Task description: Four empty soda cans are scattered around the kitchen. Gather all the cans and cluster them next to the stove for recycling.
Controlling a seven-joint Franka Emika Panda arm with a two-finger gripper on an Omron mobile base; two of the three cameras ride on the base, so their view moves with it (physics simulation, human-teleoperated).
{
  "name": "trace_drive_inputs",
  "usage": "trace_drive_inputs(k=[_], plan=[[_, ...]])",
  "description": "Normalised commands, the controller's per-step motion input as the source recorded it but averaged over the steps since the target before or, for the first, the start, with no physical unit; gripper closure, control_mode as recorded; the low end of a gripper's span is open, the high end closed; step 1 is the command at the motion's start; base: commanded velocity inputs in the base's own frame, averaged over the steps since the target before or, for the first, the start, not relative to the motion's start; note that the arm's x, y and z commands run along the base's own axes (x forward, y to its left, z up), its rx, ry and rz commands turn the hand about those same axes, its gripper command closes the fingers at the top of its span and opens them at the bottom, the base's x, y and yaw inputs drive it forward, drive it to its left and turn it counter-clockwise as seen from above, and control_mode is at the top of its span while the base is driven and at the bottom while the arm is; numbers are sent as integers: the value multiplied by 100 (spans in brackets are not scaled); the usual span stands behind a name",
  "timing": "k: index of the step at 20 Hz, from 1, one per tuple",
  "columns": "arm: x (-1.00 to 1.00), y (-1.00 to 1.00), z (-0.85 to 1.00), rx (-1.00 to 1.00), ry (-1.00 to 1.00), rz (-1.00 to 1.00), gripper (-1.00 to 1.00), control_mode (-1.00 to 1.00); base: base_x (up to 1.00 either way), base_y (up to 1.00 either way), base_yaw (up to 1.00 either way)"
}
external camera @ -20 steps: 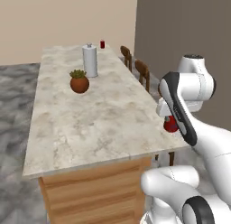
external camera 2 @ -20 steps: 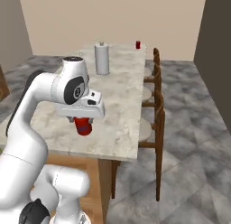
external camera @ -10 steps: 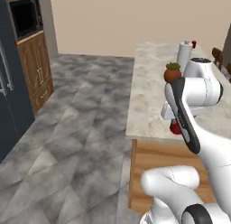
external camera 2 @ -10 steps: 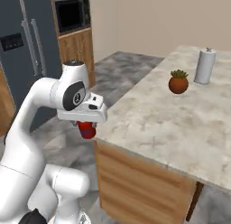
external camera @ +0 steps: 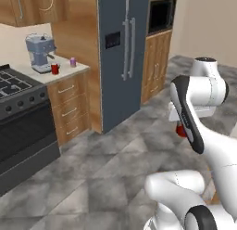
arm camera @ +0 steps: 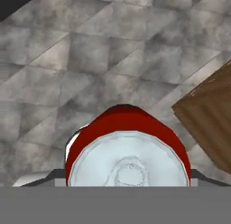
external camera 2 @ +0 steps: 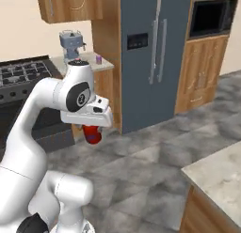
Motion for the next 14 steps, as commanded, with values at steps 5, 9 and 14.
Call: trace_drive_inputs(k=[5,9,14], plan=[[0,0,0,0,0,0,100,100,0,64,87],[0,0,0,0,0,0,100,100,26,49,77],[0,0,0,0,0,0,100,100,88,11,51]])
